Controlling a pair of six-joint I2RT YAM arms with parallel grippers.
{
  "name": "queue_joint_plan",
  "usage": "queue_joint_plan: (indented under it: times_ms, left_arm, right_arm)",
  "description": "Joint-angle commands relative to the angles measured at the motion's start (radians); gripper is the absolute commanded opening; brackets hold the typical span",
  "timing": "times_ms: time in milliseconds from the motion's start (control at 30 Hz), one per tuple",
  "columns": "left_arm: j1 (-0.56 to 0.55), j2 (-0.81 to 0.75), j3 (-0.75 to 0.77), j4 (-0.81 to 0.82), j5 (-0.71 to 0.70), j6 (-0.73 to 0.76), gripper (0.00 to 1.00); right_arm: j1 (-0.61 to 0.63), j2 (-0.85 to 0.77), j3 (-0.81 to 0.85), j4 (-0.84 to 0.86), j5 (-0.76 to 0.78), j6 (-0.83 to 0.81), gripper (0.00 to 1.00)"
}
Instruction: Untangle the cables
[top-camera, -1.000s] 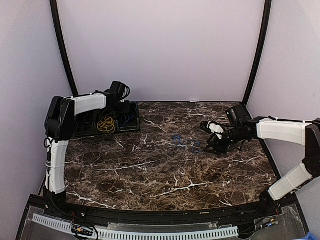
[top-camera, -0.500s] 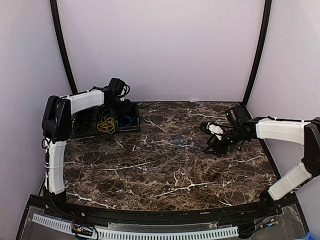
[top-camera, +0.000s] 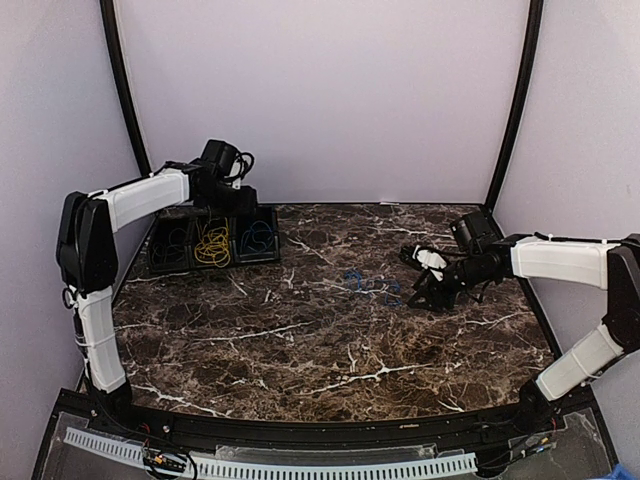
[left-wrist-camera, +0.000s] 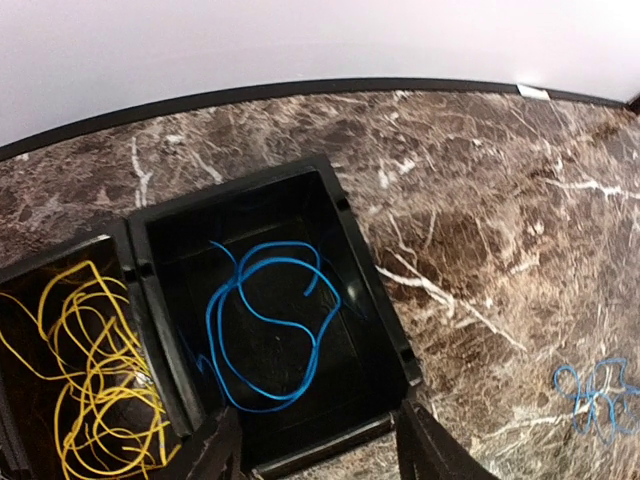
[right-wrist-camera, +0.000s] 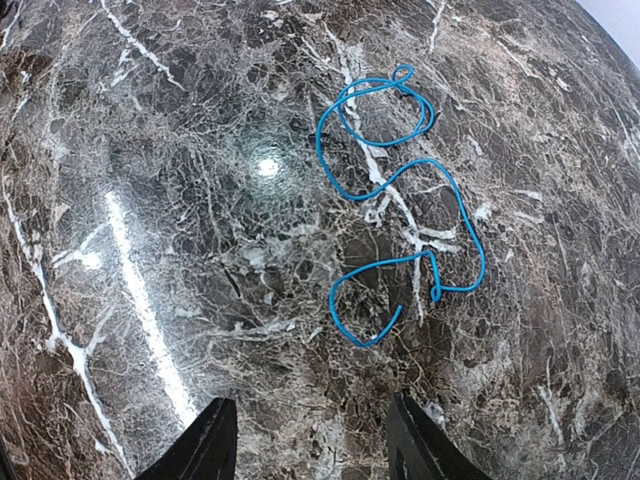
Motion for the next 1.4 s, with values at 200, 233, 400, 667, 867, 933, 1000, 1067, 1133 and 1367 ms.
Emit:
queue_joint_plan:
  times_ms: [200,233,400,667,867,933,1000,1067,1133,1367]
  left_arm:
    - [-0.308,-0.221,-0.244,0.291,0.178,0.203,0.56]
    - [-0.338,-0.222,-0.254,0.308,0.193,0.192,0.56]
    - [-0.402,-0.225,-0.357,0.447,0.22,0.102,0.55]
    - [-0.421,-0.262,-0.498,0.556,0.231,0.047,0.54]
    - [-0.42,-0.295,-0.556,0.594,0.207,0.056,0.54]
    - [-0.42,-0.31,-0.575,0.608,0.21,0.056,0.54]
    - [-0.422,-0.333,-0.609,0.646,0.215,0.065,0.53]
    - [-0.421,-0.358,-0.673,0.701,0.232,0.097,0.54]
    - [-0.422,-0.377,-0.707,0.748,0.273,0.137,0.54]
    - [-0.47,-0.479,-0.855,1.016,0.282,0.245,0.61]
  right_arm:
    - [-0.007,0.145,0.103,-0.007,0.033,0.046,0.52]
    - [-0.007,0.168,0.117,-0.014,0.029,0.043,0.52]
    - [-0.001,0.238,0.165,-0.016,0.031,0.051,0.53]
    - [0.034,0.324,0.201,-0.011,0.053,0.038,0.53]
    - [0.08,0.388,0.274,-0.052,0.065,0.03,0.18]
    - [0.082,0.352,0.273,-0.066,0.049,0.034,0.0]
    - [0.084,0.292,0.276,-0.094,0.04,0.033,0.0]
    - [0.085,0.226,0.307,-0.158,0.002,0.018,0.0]
    - [0.086,0.168,0.366,-0.249,-0.058,0.001,0.0]
    - [0.09,0.077,0.602,-0.489,-0.237,-0.02,0.0]
